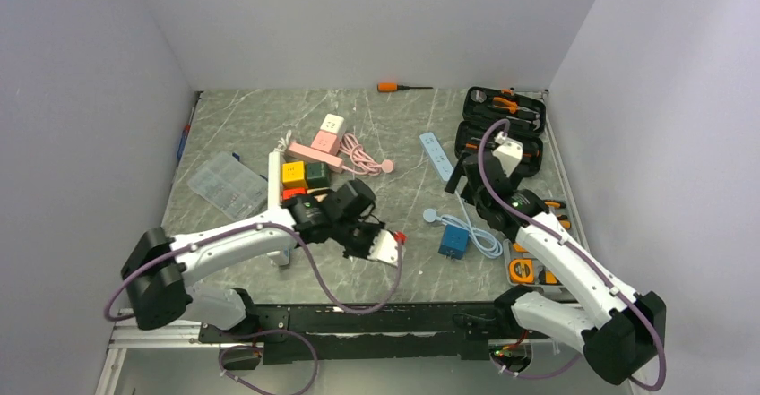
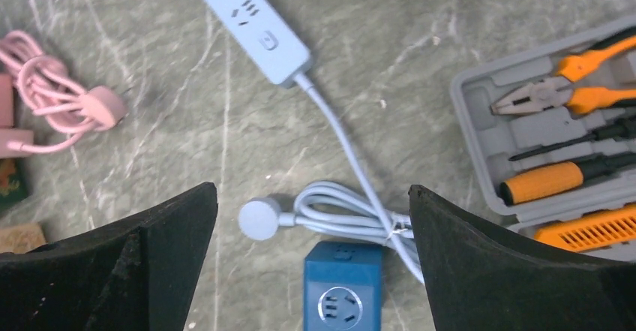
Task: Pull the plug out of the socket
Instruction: Place the plug at the center of the board.
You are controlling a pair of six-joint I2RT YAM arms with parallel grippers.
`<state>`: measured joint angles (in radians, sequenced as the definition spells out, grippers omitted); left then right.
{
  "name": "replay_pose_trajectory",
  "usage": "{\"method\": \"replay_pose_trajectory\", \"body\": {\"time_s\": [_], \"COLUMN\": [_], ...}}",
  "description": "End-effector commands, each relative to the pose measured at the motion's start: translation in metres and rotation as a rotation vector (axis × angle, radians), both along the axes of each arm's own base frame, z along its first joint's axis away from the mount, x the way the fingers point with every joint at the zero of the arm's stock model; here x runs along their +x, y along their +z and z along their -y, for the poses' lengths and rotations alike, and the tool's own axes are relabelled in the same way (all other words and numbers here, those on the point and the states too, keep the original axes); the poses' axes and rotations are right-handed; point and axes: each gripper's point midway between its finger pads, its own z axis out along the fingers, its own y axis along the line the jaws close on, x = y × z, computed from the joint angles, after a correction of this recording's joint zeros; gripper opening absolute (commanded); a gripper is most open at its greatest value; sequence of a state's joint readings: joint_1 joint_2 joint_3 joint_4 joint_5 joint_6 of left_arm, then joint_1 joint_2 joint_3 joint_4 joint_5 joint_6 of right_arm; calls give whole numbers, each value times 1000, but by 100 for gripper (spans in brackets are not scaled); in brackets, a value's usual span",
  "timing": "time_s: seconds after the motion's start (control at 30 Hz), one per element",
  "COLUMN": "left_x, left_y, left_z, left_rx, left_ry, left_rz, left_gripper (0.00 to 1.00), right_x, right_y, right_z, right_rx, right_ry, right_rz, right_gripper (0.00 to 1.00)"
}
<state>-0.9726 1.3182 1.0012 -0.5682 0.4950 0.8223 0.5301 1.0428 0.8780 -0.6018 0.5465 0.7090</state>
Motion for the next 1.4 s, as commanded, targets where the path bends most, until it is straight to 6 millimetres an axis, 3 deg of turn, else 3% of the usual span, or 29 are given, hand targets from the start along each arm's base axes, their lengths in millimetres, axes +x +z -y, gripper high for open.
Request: {"method": "replay_pose_trajectory", "body": {"time_s": [0.0,0.17,0.27,0.4,0.53,0.7,0.83,0.9,1.0,1.1,1.2,1.33,1.37], "left_x": [-5,10,30,39,35,24,20,16,15,26,52,97,108], "left_y": [-18,-47,-63,-78,-81,-86,-82,-74,-44,-1,55,114,121], "left_z": [14,34,49,73,100,113,120,120,115,102,78,18,1], "left_rx": [106,276,357,413,378,343,283,279,242,179,118,71,72], "left_ry": [-40,-46,-40,-50,-69,-64,-45,-36,-33,-7,73,269,322], "left_rz": [4,-4,55,30,-1,-39,-48,-73,-73,-45,-34,-89,-89], "left_gripper": [2,4,8,23,36,54,66,80,99,99,99,99,99], "right_x": [0,-8,-17,-40,-62,-81,-107,-118,-129,-125,-106,-77,-70], "right_y": [-7,-21,-24,-32,-37,-15,-1,0,-5,-7,10,22,20], "right_z": [15,19,18,15,16,20,20,17,16,23,22,-5,-15], "right_rx": [54,66,95,158,195,283,317,339,337,256,222,274,296], "right_ry": [-23,-16,-11,11,28,-14,-12,2,18,36,53,149,186], "right_rz": [34,-16,-31,-75,-87,-51,-121,-160,-220,-230,-168,-109,-103], "right_gripper": [100,100,100,100,100,100,100,100,100,100,100,99,93]}}
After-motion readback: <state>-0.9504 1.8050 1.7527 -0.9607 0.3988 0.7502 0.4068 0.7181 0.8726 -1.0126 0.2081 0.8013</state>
